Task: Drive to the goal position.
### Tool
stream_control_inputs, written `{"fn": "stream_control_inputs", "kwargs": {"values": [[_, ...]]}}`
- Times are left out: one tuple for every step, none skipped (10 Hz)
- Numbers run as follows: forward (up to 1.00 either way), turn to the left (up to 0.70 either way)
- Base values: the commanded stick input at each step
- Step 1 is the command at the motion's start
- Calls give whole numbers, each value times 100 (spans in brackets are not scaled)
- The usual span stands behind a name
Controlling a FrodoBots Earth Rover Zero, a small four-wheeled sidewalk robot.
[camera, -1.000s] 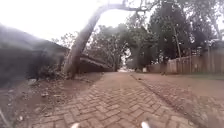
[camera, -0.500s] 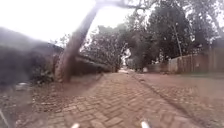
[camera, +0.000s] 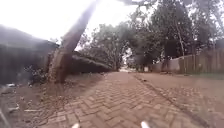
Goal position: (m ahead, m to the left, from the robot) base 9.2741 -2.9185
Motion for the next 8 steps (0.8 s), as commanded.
{"fn": "stream_control_inputs", "kwargs": {"values": [[70, 0], [70, 0], [70, 0], [70, 4], [70, 9], [70, -1], [70, -19], [70, -35]]}}
